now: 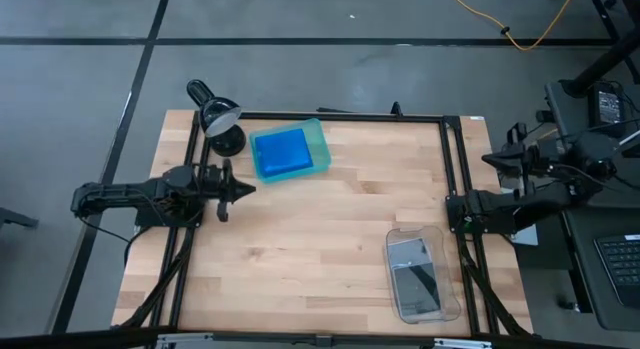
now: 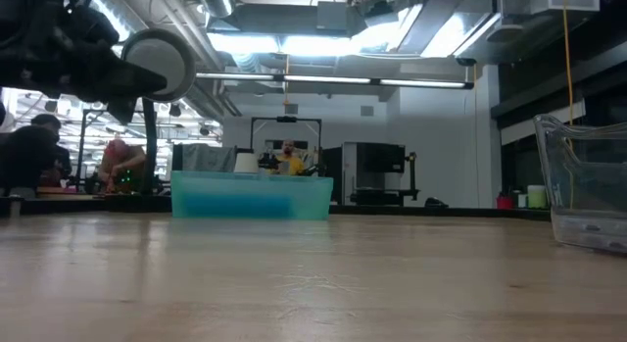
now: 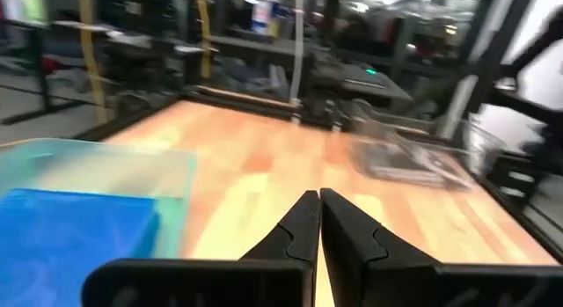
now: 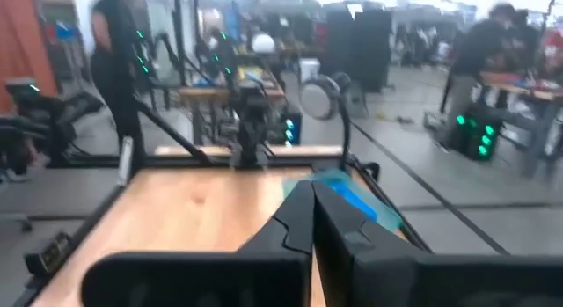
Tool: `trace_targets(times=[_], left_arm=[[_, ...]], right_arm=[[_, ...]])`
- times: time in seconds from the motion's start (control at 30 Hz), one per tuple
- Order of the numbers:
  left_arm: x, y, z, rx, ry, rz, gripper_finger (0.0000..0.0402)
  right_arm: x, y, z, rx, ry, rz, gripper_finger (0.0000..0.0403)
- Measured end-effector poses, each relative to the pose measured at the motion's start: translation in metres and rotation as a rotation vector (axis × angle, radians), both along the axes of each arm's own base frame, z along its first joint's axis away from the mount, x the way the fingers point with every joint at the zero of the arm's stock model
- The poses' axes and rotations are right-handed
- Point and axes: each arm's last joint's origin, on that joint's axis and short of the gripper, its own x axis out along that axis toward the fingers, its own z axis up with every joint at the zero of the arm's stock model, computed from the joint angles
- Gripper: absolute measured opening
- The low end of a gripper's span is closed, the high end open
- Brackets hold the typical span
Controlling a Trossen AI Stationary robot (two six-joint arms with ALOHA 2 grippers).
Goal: Pick & place jewel cases by type
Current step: Return to Home Position
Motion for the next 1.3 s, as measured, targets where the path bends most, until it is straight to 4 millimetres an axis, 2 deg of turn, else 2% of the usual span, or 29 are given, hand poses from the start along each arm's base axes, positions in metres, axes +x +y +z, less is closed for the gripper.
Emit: trace_targets(times=[0.07, 0.13, 0.23, 0.3, 0.43, 0.53, 0.6, 0.67, 0.73, 0.87, 1.0, 1.1, 1.23, 1.3], left_arm=[[0.001, -0.001, 0.0, -0.005, 0.005, -0.046, 0.0008], [0.001, -0.002, 0.0, 0.0, 0.008, -0.066, 0.0008], [0.002, -0.001, -0.001, 0.012, 0.016, -0.05, 0.0008], [0.002, -0.001, -0.001, 0.036, 0.022, -0.032, 0.0008], [0.003, 0.001, -0.003, 0.079, 0.05, 0.007, 0.0008], [0.003, 0.001, -0.004, 0.08, 0.055, 0.015, 0.0008], [0.003, 0.001, -0.003, 0.08, 0.051, 0.015, 0.0008], [0.003, 0.001, -0.003, 0.08, 0.051, 0.015, 0.0006], [0.003, 0.001, -0.003, 0.08, 0.05, 0.015, 0.0005], [0.003, 0.001, -0.003, 0.08, 0.05, 0.015, 0.0005], [0.003, 0.001, -0.003, 0.08, 0.049, 0.014, 0.0008], [0.003, 0.001, -0.003, 0.08, 0.049, 0.014, 0.0007], [0.003, 0.001, -0.003, 0.08, 0.049, 0.014, 0.0004], [0.003, 0.001, -0.003, 0.08, 0.049, 0.014, 0.0004]], right_arm=[[-0.001, 0.001, -0.01, 0.004, -0.046, 0.031, 0.0007], [0.007, 0.003, -0.019, 0.007, -0.052, 0.058, 0.0005], [0.03, 0.009, -0.029, -0.011, -0.035, 0.171, 0.0004], [0.051, 0.015, -0.033, -0.041, -0.165, 0.276, 0.0006], [0.094, 0.024, -0.065, -0.01, -0.37, 0.413, 0.0005], [0.119, 0.027, -0.107, 0.045, -0.43, 0.432, 0.0004], [0.129, 0.028, -0.133, 0.084, -0.45, 0.41, 0.0006], [0.133, 0.027, -0.148, 0.123, -0.451, 0.388, 0.0007], [0.135, 0.027, -0.151, 0.113, -0.397, 0.38, 0.0007], [0.132, 0.027, -0.146, 0.035, -0.471, 0.389, 0.0008], [0.135, 0.021, -0.149, -0.041, -0.438, 0.21, 0.0008], [0.139, 0.015, -0.159, -0.055, -0.325, 0.103, 0.0008], [0.144, 0.009, -0.184, 0.021, -0.08, 0.077, 0.0004], [0.144, 0.007, -0.187, 0.054, -0.041, 0.068, 0.0005]])
